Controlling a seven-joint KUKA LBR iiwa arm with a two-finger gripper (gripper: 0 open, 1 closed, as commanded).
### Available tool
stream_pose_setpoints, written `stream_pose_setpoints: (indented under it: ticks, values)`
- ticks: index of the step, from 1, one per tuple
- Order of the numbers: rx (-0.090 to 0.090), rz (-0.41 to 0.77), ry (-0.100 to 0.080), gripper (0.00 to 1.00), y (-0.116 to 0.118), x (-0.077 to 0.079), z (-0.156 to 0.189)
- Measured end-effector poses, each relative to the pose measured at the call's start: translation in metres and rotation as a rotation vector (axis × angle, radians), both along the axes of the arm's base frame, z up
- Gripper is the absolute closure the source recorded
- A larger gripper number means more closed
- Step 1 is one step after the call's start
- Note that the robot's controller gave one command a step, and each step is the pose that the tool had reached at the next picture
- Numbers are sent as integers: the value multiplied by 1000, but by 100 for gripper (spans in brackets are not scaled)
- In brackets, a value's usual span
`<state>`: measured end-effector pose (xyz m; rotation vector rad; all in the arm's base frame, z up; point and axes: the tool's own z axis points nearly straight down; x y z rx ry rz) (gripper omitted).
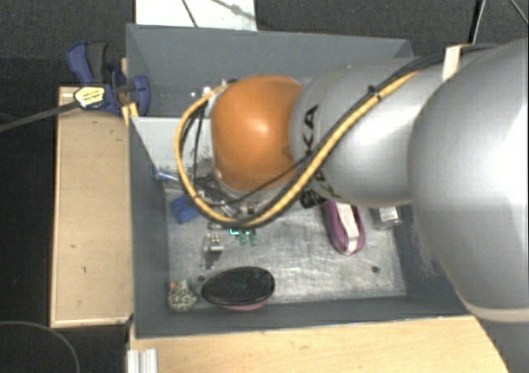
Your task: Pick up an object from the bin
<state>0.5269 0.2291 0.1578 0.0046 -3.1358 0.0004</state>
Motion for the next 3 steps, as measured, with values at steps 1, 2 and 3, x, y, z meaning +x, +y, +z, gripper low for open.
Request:
stream_pose_setpoints:
  ticks: [1,2,3]
  values:
    - [8,203,-17,0,-35,-42,-73]
    - [0,271,-5,0,-71,-48,-57]
    - [0,211,-2,0,-74,-50,-57]
